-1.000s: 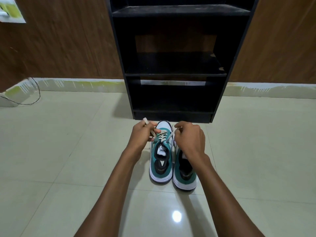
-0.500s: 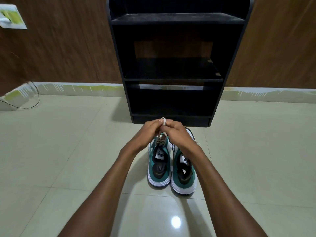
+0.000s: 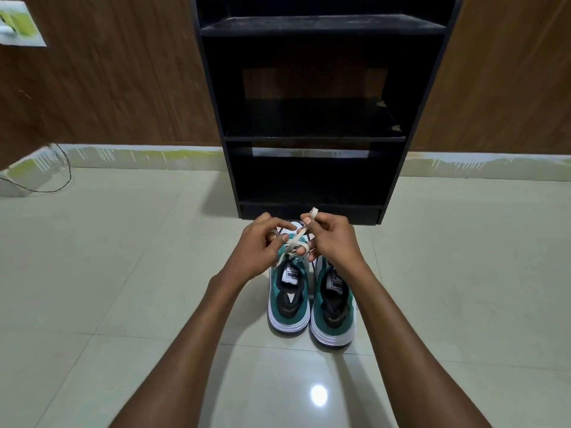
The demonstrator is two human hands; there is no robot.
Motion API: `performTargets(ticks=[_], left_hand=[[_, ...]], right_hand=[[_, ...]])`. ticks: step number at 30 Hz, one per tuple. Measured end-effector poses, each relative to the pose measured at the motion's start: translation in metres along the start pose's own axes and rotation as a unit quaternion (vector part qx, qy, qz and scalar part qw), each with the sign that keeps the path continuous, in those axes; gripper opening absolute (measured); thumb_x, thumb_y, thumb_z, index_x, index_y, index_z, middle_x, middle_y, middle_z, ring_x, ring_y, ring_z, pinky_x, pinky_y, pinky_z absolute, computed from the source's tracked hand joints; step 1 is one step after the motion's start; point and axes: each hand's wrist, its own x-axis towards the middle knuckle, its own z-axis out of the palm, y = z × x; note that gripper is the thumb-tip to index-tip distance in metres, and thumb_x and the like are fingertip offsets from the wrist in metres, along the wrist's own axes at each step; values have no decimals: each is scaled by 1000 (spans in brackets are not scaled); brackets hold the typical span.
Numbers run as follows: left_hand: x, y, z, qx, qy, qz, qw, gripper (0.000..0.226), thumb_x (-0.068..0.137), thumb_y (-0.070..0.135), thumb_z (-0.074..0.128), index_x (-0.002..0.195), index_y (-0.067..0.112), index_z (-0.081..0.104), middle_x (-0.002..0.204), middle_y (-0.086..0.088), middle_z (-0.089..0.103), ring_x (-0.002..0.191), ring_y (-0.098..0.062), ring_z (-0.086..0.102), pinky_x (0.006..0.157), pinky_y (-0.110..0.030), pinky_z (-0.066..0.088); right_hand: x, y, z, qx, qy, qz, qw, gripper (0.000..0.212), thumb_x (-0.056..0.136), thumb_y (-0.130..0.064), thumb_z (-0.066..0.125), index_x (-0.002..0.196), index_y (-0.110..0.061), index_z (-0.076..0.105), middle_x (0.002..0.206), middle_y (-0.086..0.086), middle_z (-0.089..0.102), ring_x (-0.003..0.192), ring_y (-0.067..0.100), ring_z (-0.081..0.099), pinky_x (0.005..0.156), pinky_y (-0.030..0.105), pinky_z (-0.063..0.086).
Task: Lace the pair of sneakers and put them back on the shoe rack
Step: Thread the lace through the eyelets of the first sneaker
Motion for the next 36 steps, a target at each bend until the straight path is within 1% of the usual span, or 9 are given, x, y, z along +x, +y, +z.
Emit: performTargets(ticks=[7, 11, 15, 20, 23, 25, 29, 32, 36], left_hand=[[-5, 1, -1, 76, -28, 88, 993, 25, 83, 39, 81, 107, 34, 78, 74, 11, 44, 68, -1, 50, 59, -10, 33], [-3, -4, 3, 106, 25, 124, 986, 16, 86, 31, 79, 101, 27, 81, 69, 14, 46, 60, -3, 48, 58, -19, 33], [-5, -6, 5, 128, 18, 127, 983, 31, 88, 37, 75, 118, 33, 70, 95, 8, 68, 65, -6, 50, 61, -24, 42], [-6, -15, 8, 195, 50, 125, 971, 20, 89, 32, 74, 109, 31, 78, 73, 13, 46, 63, -10, 45, 57, -24, 34], [-6, -15, 11, 144, 45, 70, 986, 18, 94, 37, 66, 102, 24, 76, 80, 9, 62, 69, -12, 56, 61, -28, 44], [-5, -9, 9, 13, -2, -31, 999, 17, 96, 34, 64, 94, 19, 72, 79, 8, 67, 63, -7, 59, 58, -25, 46], [-1, 3, 1, -210, -123, -234, 941, 19, 95, 16, 56, 78, 11, 61, 57, 3, 39, 45, -10, 28, 43, -22, 21], [2, 7, -5, -267, -145, -300, 905, 17, 87, 15, 52, 70, 14, 52, 62, 1, 30, 48, -10, 19, 41, -22, 16], [3, 9, -8, -320, -144, -331, 876, 16, 87, 15, 50, 73, 12, 57, 58, 3, 36, 42, -7, 18, 38, -19, 14]], right_hand=[[3, -1, 1, -6, 47, 26, 999, 15, 98, -19, 67, 99, -7, 76, 89, 12, 78, 57, 38, 74, 59, 48, 63], [2, -2, 4, -1, 45, 45, 998, 13, 95, -17, 71, 98, -5, 75, 86, 15, 77, 57, 39, 74, 56, 47, 63], [0, -1, 5, -16, 38, 50, 998, 14, 95, -16, 71, 104, -6, 74, 89, 12, 77, 45, 21, 68, 41, 28, 55], [-2, 0, 3, -4, 43, 69, 997, 20, 95, -15, 70, 111, -2, 70, 89, 11, 75, 38, 14, 65, 35, 23, 48], [-5, 0, 3, 3, 56, 52, 997, 31, 94, -20, 72, 119, -6, 62, 95, 7, 73, 44, 16, 68, 39, 25, 51], [-9, -1, 3, 17, 61, 26, 998, 39, 89, -24, 77, 117, -13, 52, 104, 4, 67, 48, 15, 68, 44, 27, 52], [-14, -1, 2, -79, 17, -56, 995, 27, 79, -22, 80, 93, -18, 57, 110, 4, 54, 66, 14, 66, 62, 34, 60], [-18, 4, 1, -142, -47, -59, 987, 16, 76, -23, 83, 81, -18, 69, 108, 3, 55, 76, 14, 57, 58, 11, 46], [-22, 10, 0, -155, -51, -67, 984, 29, 67, -36, 93, 86, -20, 77, 105, -6, 55, 84, 3, 57, 64, 6, 41]])
